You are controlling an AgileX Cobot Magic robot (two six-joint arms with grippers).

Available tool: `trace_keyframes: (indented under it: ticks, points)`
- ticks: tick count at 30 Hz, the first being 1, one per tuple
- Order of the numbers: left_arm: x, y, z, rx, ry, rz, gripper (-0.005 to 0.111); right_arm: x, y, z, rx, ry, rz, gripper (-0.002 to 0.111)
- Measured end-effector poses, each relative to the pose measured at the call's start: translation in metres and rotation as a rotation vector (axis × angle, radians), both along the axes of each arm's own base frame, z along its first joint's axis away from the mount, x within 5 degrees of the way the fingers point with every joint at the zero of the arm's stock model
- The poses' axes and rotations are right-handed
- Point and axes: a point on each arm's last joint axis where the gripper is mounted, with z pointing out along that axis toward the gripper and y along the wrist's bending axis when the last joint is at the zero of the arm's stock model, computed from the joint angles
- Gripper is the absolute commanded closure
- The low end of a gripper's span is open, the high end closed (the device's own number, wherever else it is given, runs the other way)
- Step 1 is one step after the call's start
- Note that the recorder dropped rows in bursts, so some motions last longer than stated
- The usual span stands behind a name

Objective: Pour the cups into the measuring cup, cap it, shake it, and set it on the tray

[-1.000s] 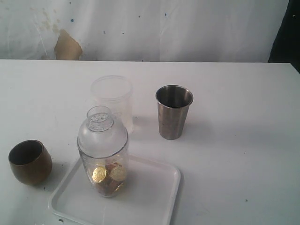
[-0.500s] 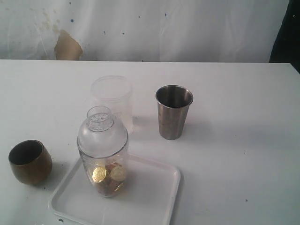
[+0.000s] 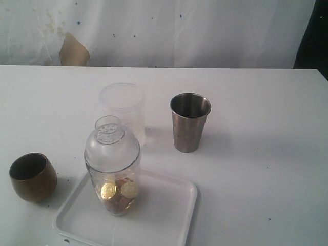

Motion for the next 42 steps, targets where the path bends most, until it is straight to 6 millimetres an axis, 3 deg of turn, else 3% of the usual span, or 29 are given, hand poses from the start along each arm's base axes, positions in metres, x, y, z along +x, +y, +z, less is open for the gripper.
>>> trace_keyframes:
  ticks: [42]
  points:
    - [0.0000,-0.0011,0.0002,0.000,-0.002,-0.020,0.107,0.0000,0.0000,0.0000,0.000,0.000,0.000,0.108]
